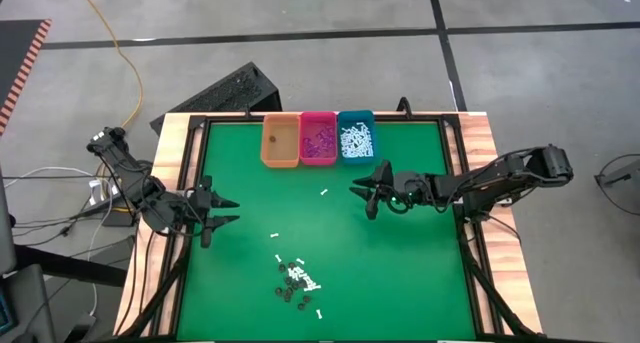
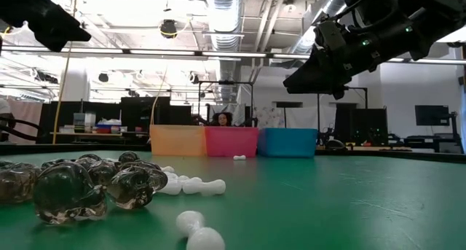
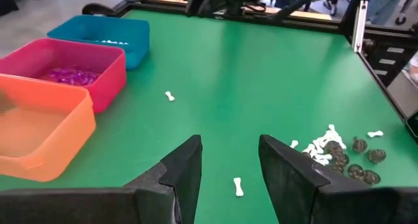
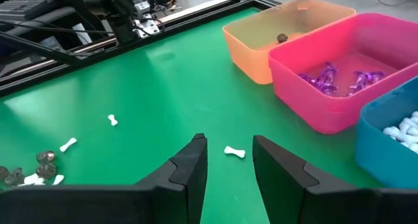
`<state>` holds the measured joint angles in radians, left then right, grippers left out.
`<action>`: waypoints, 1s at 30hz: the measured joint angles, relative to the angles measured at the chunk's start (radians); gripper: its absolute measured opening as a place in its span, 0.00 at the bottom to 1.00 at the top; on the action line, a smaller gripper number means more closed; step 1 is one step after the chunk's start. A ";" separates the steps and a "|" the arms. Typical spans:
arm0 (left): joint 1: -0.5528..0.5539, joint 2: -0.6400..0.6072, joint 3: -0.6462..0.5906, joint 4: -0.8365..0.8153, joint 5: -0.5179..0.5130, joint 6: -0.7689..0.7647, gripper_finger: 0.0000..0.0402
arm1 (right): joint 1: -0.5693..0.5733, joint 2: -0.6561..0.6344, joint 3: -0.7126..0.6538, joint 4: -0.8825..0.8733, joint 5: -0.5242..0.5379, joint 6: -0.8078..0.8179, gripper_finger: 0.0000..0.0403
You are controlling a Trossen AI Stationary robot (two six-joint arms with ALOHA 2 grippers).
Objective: Sort Halloween decoration
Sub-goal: Put the white bone toy into the blue bin
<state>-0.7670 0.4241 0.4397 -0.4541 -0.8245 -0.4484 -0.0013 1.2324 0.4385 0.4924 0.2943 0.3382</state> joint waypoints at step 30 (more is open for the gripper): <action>0.001 0.001 0.000 -0.005 -0.013 -0.088 0.35 | 0.064 0.001 0.000 0.008 0.005 0.101 0.38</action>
<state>-0.7658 0.4252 0.4397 -0.4591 -0.8372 -0.5366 0.0631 1.2332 0.4385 0.5007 0.2993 0.4389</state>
